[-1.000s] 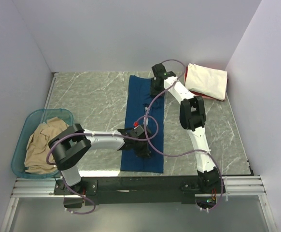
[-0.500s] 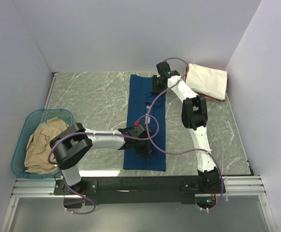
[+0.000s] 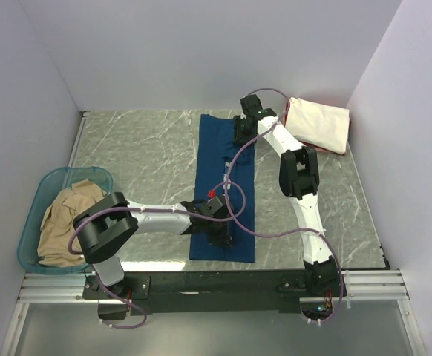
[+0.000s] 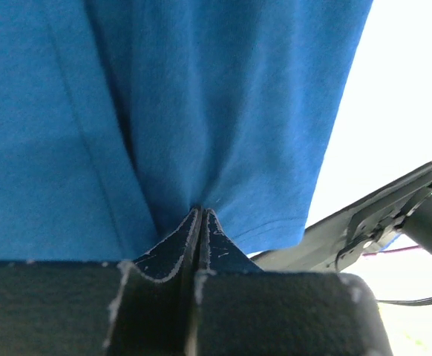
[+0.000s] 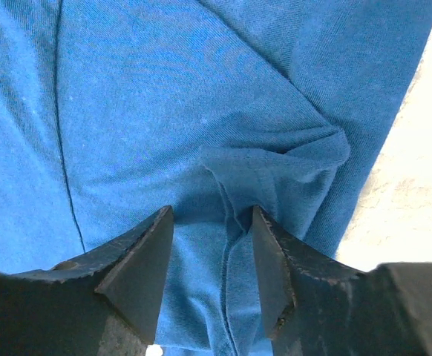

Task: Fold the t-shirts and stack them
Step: Rotate the tshirt 90 degrees, then grab the bottom of the folded rectangular tshirt with both arms

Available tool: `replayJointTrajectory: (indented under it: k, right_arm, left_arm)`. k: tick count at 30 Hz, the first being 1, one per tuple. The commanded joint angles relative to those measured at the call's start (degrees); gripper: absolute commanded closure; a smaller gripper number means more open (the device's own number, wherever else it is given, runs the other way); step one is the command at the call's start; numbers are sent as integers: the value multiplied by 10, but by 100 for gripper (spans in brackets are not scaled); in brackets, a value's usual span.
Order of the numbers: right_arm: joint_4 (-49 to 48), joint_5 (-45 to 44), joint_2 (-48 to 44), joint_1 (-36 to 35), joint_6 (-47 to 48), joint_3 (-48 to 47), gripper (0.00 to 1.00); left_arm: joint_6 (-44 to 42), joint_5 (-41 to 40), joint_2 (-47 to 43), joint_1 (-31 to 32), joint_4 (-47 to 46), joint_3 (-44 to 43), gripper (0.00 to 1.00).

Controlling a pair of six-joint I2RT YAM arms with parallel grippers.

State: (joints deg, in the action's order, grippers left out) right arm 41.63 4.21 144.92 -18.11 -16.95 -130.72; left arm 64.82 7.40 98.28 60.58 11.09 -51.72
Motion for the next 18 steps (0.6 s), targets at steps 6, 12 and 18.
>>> replayJointTrajectory:
  k: [6,12,18]
  right_arm:
    - [1,-1,-86,13,5,-9,32]
    - [-15,19,-246,28,-44,104,26]
    - [-158,68,-519,2,-133,493,26]
  left_arm:
    - [-54,-29,-91,2,55,-36,90]
    - [-59,-56,-180,-11,93,1,82]
    - [-53,-66,-285,-42,103,86,67]
